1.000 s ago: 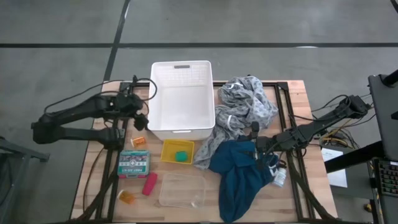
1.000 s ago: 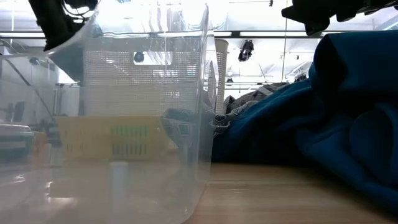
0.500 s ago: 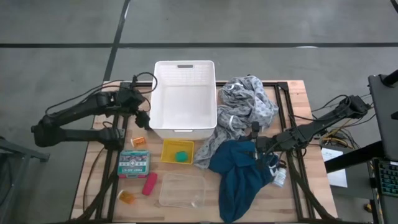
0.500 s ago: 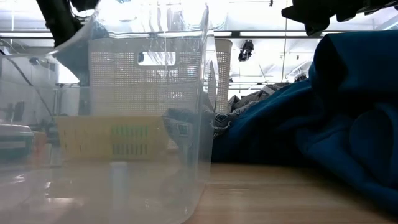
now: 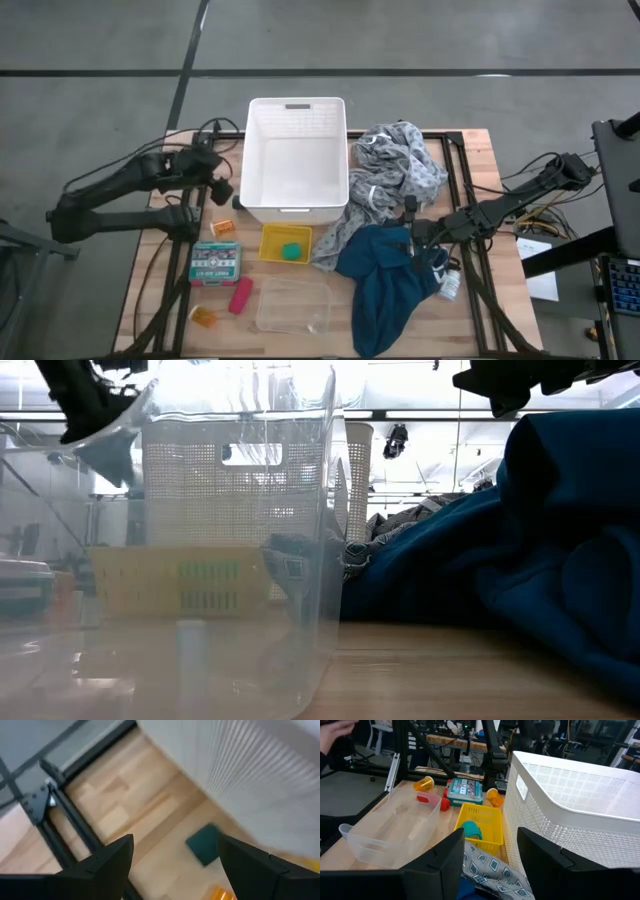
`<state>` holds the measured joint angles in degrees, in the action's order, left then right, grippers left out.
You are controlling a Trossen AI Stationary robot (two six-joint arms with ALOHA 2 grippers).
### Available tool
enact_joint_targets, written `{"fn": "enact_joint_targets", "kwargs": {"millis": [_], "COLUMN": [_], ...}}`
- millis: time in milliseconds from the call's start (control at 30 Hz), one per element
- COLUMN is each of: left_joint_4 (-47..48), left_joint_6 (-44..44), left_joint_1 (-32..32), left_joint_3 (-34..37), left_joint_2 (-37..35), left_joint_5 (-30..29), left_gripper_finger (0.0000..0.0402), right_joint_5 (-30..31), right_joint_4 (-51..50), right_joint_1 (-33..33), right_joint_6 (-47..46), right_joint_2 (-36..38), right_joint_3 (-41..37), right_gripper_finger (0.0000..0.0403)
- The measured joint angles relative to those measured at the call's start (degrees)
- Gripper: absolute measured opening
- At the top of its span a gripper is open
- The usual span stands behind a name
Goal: Pick & Place Medicine items
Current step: Put the black bandage into the yellow bin
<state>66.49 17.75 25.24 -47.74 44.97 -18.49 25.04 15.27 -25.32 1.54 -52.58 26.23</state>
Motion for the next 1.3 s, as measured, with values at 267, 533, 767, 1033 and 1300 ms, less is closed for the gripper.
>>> {"fn": "enact_joint_targets", "kwargs": {"millis": [267, 533, 767, 1033, 1300], "left_joint_4": [-2.2, -2.4, -2.9, -3.8, -3.9], "left_joint_6": [-1.7, -3.5, -4.3, 0.5, 26.7], "left_joint_1": [0.0, 0.1, 0.1, 0.3, 0.5], "left_joint_3": [2.0, 2.0, 2.0, 1.7, 1.3], "left_joint_2": [4.4, 11.0, 15.3, 19.1, 12.7], "left_joint_5": [3.4, 5.4, 6.8, 7.6, 7.6], "left_gripper_finger": [0.0292, 0.0292, 0.0292, 0.0292, 0.0292], "right_joint_5": [0.0, 0.0, 0.0, 0.0, 0.0], "right_joint_4": [0.0, 0.0, 0.0, 0.0, 0.0], "right_joint_1": [0.0, 0.0, 0.0, 0.0, 0.0], "right_joint_6": [0.0, 0.0, 0.0, 0.0, 0.0], "right_joint_2": [0.0, 0.0, 0.0, 0.0, 0.0], "right_joint_3": [0.0, 0.0, 0.0, 0.0, 0.0], "right_gripper_finger": [0.0177, 0.0179, 0.0176, 0.0176, 0.0180]}}
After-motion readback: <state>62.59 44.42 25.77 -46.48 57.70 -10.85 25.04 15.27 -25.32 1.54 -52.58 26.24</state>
